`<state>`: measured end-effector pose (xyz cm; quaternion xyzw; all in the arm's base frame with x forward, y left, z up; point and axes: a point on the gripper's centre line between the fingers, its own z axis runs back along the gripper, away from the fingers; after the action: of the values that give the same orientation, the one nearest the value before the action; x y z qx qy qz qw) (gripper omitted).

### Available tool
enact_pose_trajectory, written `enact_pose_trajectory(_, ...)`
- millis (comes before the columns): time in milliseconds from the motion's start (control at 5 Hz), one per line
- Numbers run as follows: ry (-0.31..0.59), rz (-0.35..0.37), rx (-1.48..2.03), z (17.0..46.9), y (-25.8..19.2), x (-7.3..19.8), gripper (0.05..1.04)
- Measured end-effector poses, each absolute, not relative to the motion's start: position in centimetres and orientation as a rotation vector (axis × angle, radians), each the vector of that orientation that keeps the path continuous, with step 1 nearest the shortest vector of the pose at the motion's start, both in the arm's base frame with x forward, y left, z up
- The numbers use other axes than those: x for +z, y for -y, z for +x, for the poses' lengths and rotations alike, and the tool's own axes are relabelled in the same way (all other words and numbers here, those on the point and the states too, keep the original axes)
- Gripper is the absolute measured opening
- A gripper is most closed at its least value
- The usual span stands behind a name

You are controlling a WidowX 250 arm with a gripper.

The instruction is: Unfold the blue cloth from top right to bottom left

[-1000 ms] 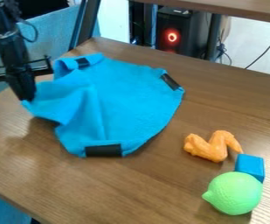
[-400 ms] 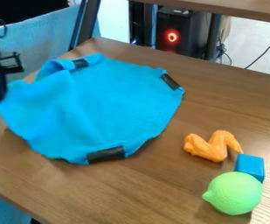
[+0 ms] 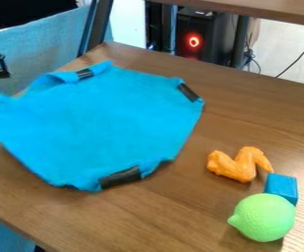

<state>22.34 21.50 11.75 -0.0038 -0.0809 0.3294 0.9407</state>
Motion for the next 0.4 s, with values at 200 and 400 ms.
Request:
enact_pose_trajectory(200, 0.178, 0.022, 0.649, 22.19, -21.75, 11.00, 0.090)
enact_pose_trajectory(400, 0.167, 0.053, 0.619, 21.95, -22.17, 10.86, 0.255)
